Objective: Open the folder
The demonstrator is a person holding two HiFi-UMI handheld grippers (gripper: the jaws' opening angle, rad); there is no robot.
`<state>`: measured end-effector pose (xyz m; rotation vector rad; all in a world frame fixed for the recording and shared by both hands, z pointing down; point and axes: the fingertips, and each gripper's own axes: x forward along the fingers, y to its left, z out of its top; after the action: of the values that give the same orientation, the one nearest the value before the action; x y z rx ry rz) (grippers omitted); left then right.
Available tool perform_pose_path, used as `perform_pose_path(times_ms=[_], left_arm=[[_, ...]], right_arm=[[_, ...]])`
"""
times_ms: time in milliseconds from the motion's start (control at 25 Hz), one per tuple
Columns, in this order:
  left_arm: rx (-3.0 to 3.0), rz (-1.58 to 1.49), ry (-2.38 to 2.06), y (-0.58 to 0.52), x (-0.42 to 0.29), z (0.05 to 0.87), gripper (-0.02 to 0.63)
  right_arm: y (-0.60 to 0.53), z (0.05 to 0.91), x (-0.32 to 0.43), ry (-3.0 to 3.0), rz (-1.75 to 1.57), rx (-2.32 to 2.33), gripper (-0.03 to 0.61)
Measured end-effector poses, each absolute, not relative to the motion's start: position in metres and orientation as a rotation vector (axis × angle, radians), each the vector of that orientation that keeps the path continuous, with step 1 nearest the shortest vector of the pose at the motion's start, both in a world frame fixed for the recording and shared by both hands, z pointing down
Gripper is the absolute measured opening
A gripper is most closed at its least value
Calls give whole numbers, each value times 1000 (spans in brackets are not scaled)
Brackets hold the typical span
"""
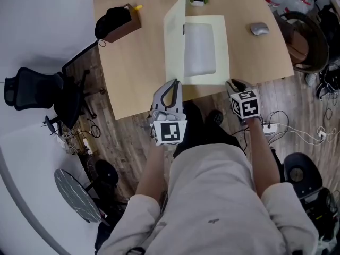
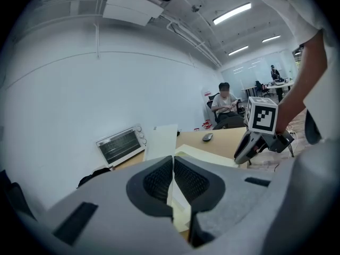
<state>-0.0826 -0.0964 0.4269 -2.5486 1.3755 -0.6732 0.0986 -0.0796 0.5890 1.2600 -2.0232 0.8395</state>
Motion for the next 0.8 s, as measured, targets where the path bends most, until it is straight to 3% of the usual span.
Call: perform_pose_path(times_ms=[800], left_arm=[[-2439, -663, 1857, -113, -183, 429, 11]], right_arm=[[-79, 589, 97, -1985, 773, 1199, 74]])
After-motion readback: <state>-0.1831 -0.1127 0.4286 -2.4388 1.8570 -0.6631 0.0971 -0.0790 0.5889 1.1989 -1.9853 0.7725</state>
